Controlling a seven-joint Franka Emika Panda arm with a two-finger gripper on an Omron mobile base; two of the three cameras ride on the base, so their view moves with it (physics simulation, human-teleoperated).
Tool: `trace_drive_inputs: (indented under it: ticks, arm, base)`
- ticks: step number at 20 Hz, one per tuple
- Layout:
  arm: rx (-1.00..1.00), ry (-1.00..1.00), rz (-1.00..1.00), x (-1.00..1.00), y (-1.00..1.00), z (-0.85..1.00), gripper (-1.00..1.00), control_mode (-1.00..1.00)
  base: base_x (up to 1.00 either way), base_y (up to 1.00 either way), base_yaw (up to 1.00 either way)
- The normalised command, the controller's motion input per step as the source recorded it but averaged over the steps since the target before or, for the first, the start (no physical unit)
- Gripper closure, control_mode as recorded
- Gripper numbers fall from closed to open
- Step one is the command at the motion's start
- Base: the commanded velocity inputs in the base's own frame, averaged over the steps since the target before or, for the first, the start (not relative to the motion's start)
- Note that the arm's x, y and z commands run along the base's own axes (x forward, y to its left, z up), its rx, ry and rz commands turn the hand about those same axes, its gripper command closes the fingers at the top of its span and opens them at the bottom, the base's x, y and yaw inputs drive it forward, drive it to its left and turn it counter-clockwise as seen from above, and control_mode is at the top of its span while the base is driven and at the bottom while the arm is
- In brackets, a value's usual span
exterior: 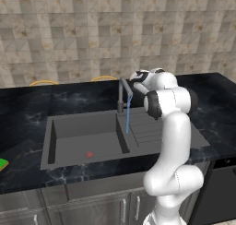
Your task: Soak the sponge with water for a few seconds and then drop it inside the sink.
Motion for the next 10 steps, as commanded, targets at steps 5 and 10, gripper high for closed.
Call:
trace_drive_inputs:
  ticks: [5,10]
  arm:
    - [0.06,0.0,0.0,-0.03,-0.09,0.69,-1.0,-1.0]
    - [0.09,0.04,0.0,-0.41,-0.01,0.54,-1.0,-1.0]
  base:
    - [0.0,0.0,0.0]
    - [0.0,0.0,0.0]
